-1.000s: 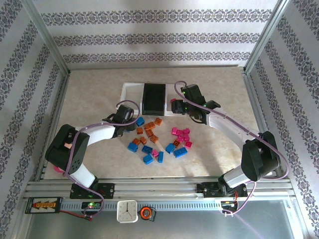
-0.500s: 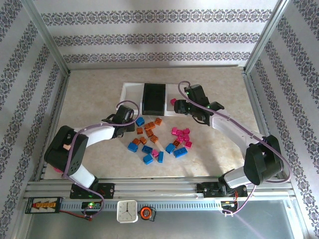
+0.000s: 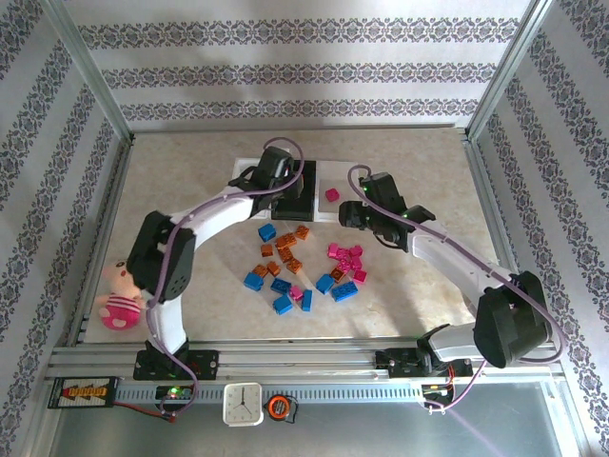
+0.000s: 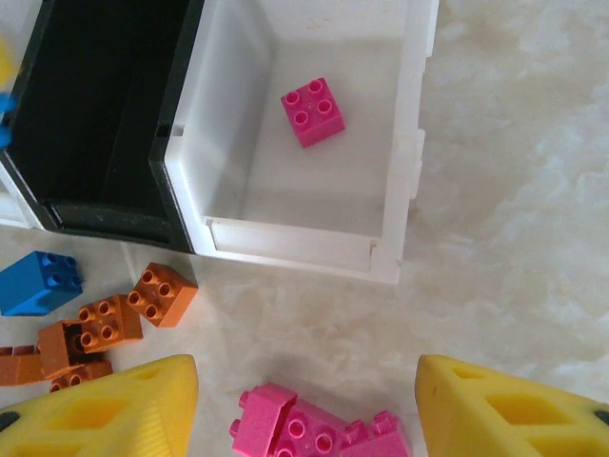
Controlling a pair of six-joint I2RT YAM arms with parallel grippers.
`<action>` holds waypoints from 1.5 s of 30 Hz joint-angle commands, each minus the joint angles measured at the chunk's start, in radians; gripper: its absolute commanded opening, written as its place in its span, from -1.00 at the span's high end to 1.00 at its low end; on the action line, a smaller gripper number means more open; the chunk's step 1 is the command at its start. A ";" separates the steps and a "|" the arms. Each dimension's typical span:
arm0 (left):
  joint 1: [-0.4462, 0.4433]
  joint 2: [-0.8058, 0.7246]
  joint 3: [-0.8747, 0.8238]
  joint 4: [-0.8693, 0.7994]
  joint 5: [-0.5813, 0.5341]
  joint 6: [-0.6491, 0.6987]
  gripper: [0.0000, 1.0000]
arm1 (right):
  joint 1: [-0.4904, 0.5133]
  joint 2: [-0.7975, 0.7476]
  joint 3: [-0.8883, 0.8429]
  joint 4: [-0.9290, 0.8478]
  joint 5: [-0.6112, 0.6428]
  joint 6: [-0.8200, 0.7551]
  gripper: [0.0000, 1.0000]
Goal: Sort the legos into containers by color
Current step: Place the lego in the container, then pick up the lego from the center of the table.
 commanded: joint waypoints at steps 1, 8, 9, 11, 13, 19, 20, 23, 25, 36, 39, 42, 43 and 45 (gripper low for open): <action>-0.005 0.090 0.113 -0.091 -0.003 0.025 0.48 | -0.010 -0.049 -0.040 -0.036 0.005 0.007 -0.26; -0.004 0.155 0.222 -0.137 -0.003 0.027 -0.10 | -0.009 -0.085 -0.119 -0.060 -0.076 0.009 -0.36; -0.005 0.143 0.220 -0.133 -0.001 0.025 -0.17 | -0.009 -0.084 -0.124 -0.065 -0.088 0.009 -0.37; -0.005 0.091 0.199 -0.109 0.016 0.017 -0.35 | -0.004 -0.080 -0.131 -0.080 -0.100 0.008 -0.36; -0.008 0.021 0.144 -0.073 0.034 0.008 -0.48 | 0.006 -0.076 -0.138 -0.086 -0.109 0.006 -0.35; -0.016 -0.274 -0.159 0.075 0.095 -0.044 -0.86 | 0.104 0.002 -0.096 -0.081 -0.168 -0.036 -0.30; -0.015 -0.326 -0.224 0.092 0.100 -0.052 -0.99 | 0.133 0.026 -0.077 -0.075 -0.164 -0.040 -0.30; -0.016 -0.459 -0.391 0.114 0.103 -0.070 -0.99 | 0.208 0.104 -0.021 -0.039 -0.166 -0.042 -0.30; -0.018 -0.542 -0.493 0.115 0.093 -0.082 -0.99 | 0.250 0.161 0.018 -0.019 -0.177 -0.052 -0.30; -0.017 -0.963 -0.862 0.002 -0.048 -0.113 -0.99 | 0.384 0.420 0.184 -0.065 -0.111 -0.100 -0.30; -0.017 -1.037 -0.919 -0.010 -0.087 -0.138 -0.99 | 0.384 0.454 0.202 -0.060 -0.106 -0.111 -0.26; -0.017 -1.087 -0.954 -0.024 -0.126 -0.153 -0.99 | 0.384 0.489 0.220 -0.069 -0.094 -0.125 -0.22; -0.017 -1.097 -0.963 -0.029 -0.138 -0.155 -0.99 | 0.385 0.499 0.223 -0.071 -0.088 -0.127 -0.21; -0.016 -1.108 -0.973 -0.034 -0.153 -0.160 -0.99 | 0.384 0.511 0.227 -0.071 -0.087 -0.134 -0.19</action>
